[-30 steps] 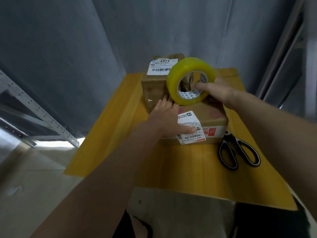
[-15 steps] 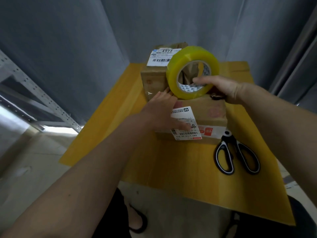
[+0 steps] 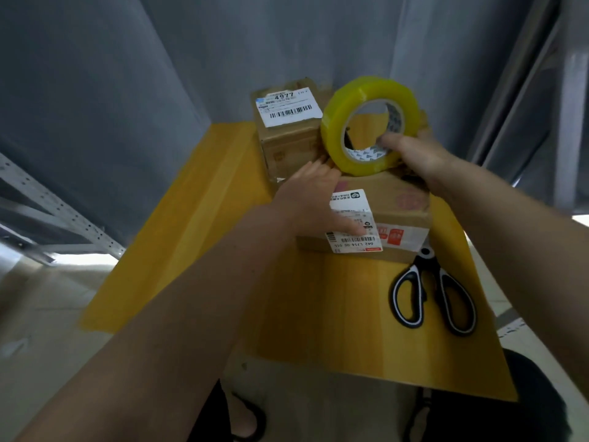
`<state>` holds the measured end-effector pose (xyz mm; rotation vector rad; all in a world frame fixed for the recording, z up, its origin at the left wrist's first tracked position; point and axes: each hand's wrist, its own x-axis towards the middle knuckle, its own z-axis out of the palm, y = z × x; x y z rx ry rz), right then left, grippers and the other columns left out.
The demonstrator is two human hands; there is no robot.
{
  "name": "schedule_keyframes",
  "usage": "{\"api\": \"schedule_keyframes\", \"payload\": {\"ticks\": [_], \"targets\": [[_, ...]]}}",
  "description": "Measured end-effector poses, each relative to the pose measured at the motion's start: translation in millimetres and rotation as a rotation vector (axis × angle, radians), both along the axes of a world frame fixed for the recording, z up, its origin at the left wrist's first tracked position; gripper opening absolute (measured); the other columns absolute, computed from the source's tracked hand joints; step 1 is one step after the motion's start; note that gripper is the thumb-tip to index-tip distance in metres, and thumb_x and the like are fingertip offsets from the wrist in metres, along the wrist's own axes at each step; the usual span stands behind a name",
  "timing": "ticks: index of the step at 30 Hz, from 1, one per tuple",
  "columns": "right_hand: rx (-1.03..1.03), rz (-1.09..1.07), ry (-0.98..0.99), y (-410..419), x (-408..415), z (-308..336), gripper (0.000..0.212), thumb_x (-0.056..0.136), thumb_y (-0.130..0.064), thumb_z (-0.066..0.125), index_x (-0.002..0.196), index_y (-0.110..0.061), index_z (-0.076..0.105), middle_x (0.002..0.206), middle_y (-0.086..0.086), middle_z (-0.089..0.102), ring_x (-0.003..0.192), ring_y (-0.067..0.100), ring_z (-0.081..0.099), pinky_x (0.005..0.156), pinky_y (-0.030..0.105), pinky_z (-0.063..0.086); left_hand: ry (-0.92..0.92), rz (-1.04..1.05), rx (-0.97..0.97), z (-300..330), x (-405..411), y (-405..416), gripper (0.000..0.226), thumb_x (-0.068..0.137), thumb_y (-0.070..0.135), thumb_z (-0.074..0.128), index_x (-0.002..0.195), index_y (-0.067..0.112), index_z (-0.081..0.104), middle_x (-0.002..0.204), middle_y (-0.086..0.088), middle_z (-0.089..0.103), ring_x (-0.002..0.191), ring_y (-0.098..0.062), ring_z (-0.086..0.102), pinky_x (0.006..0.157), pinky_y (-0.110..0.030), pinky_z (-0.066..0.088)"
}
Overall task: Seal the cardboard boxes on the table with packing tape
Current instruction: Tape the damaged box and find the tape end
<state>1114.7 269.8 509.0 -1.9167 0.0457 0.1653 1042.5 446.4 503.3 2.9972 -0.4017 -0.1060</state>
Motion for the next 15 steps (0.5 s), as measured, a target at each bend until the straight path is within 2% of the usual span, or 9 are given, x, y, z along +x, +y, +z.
{"api": "schedule_keyframes", "payload": {"ticks": [2, 6, 9, 11, 13, 15], "targets": [[-0.013, 0.004, 0.016, 0.1, -0.4, 1.9, 0.031, 0.083, -0.038, 0.066, 0.105, -0.016, 0.066, 0.107, 0.011, 0.07, 0.097, 0.029, 0.065, 0.084, 0.039, 0.052, -0.015, 0.001, -0.001, -0.8, 2.2, -1.2, 0.106, 0.059, 0.078, 0.068, 0.14, 0.016, 0.039, 0.15, -0.004, 0.036, 0.141, -0.023, 0.027, 0.119, -0.037, 0.015], [0.03, 0.023, -0.02, 3.4, 2.7, 2.2, 0.019, 0.082, -0.033, 0.069, 0.094, -0.017, 0.067, 0.099, 0.011, 0.072, 0.094, 0.031, 0.068, 0.084, 0.042, 0.054, -0.041, 0.047, 0.02, -1.9, 1.7, -0.5, 0.1, 0.061, 0.078, 0.066, 0.133, 0.014, 0.043, 0.146, -0.007, 0.039, 0.138, -0.026, 0.028, 0.118, -0.04, 0.017], [0.029, 0.063, -0.082, 6.4, 8.9, 3.7, 0.01, 0.084, -0.035, 0.068, 0.08, -0.026, 0.064, 0.082, -0.005, 0.069, 0.079, 0.016, 0.066, 0.072, 0.032, 0.054, -0.077, 0.104, 0.066, -4.6, 4.6, -5.0, 0.091, 0.063, 0.081, 0.061, 0.122, 0.013, 0.05, 0.139, -0.009, 0.045, 0.135, -0.028, 0.031, 0.117, -0.044, 0.018], [0.033, 0.065, -0.111, 8.9, 13.8, 6.7, 0.012, 0.084, -0.035, 0.069, 0.078, -0.028, 0.063, 0.078, -0.011, 0.066, 0.074, 0.007, 0.063, 0.062, 0.023, 0.048, -0.1, 0.143, 0.103, -7.2, 8.3, -11.7, 0.096, 0.065, 0.084, 0.056, 0.124, 0.009, 0.049, 0.142, -0.012, 0.043, 0.137, -0.029, 0.03, 0.118, -0.044, 0.016], [0.029, 0.071, -0.093, 9.2, 18.4, 9.3, 0.014, 0.082, -0.038, 0.072, 0.08, -0.028, 0.062, 0.082, -0.009, 0.067, 0.077, 0.009, 0.063, 0.067, 0.025, 0.049, -0.113, 0.173, 0.117, -9.1, 12.5, -18.0, 0.102, 0.066, 0.086, 0.053, 0.13, 0.006, 0.046, 0.146, -0.015, 0.04, 0.139, -0.03, 0.027, 0.119, -0.043, 0.014], [0.019, 0.071, -0.058, 7.2, 22.9, 8.8, 0.018, 0.08, -0.04, 0.074, 0.083, -0.027, 0.062, 0.091, -0.002, 0.069, 0.086, 0.018, 0.066, 0.081, 0.035, 0.053, -0.113, 0.186, 0.103, -10.3, 16.7, -20.0, 0.105, 0.066, 0.086, 0.053, 0.134, 0.006, 0.043, 0.149, -0.015, 0.036, 0.142, -0.03, 0.024, 0.12, -0.042, 0.013]]}}
